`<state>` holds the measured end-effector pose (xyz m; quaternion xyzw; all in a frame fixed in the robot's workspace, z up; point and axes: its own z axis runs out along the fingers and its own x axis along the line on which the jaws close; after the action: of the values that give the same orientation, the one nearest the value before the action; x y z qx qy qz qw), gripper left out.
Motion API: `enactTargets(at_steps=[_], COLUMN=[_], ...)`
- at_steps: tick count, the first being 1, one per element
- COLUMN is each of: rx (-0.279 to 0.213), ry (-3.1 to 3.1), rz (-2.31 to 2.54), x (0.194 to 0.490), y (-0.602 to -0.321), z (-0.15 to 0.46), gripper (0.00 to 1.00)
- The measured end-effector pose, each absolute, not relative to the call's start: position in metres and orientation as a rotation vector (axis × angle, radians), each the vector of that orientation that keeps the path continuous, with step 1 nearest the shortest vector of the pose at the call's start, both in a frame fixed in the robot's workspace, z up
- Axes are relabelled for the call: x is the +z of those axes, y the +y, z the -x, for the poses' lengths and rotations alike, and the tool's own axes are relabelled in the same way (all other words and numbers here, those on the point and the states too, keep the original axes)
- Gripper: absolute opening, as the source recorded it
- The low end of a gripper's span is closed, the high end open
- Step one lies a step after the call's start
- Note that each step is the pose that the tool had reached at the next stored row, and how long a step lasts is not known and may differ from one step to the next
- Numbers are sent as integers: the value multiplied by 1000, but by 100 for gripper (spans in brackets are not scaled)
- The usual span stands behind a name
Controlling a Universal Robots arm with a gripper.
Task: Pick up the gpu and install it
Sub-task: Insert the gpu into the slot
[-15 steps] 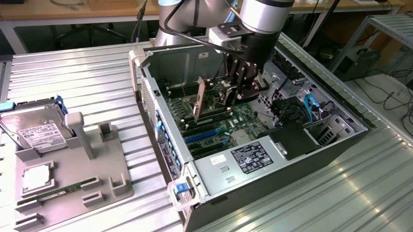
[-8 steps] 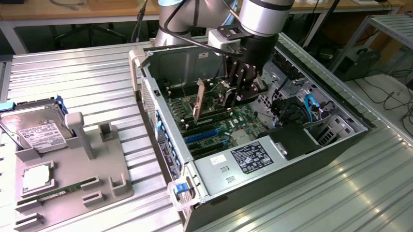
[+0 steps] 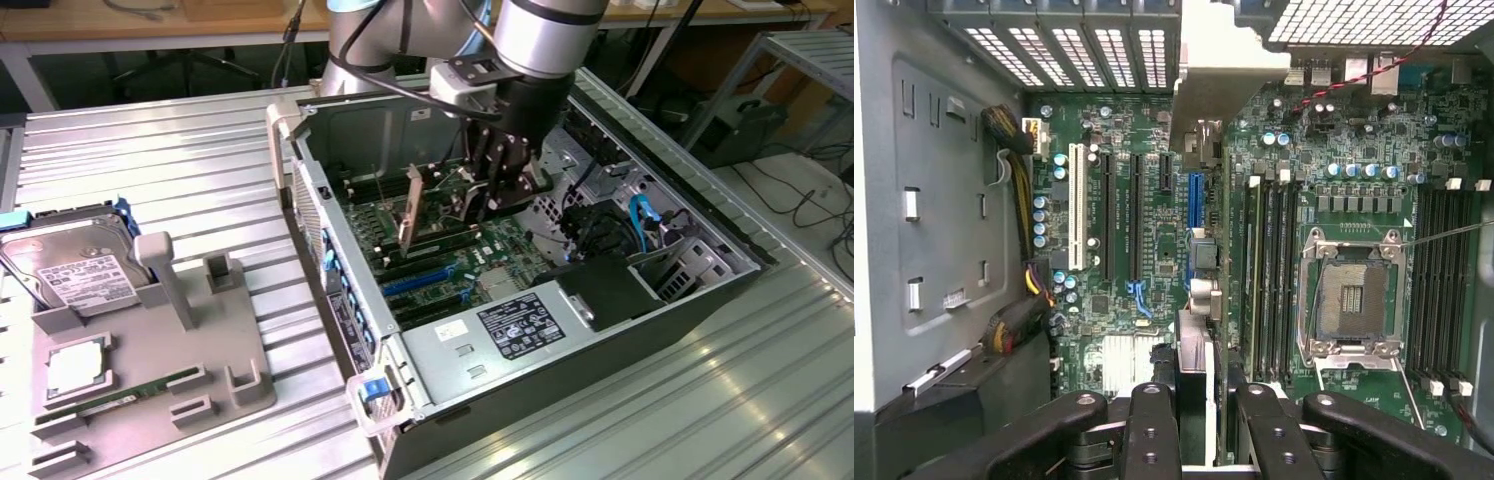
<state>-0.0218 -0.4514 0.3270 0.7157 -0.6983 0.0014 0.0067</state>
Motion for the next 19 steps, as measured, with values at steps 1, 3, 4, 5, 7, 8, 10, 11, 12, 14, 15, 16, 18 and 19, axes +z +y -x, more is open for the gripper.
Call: enactTargets(at_steps=[1, 3, 4, 5, 7, 8, 10, 11, 12, 14, 15, 16, 18, 19], rx=[3, 1, 0, 1, 1, 1, -1, -2, -2, -1, -1, -1, 0, 2], ry=[-2185, -2186, -2187, -2186, -2186, -2185, -2185, -2184, -2184, -2184, -2184, -2184, -2185, -2186], rz=[-2240, -2241, -2241, -2241, -2240, -2240, -2239, -2239, -2239, -2238, -2239, -2239, -2239, -2240], x=[327, 326, 325, 325, 323, 321, 318, 316, 315, 315, 314, 313, 312, 311], y=[-452, -452, -453, -453, -453, -453, -453, -453, -453, -453, -453, -453, -453, -453], z=[22, 22, 22, 22, 22, 22, 22, 27, 27, 28, 29, 29, 30, 30], gripper=[28, 28, 28, 28, 28, 28, 28, 28, 28, 28, 28, 28, 28, 28])
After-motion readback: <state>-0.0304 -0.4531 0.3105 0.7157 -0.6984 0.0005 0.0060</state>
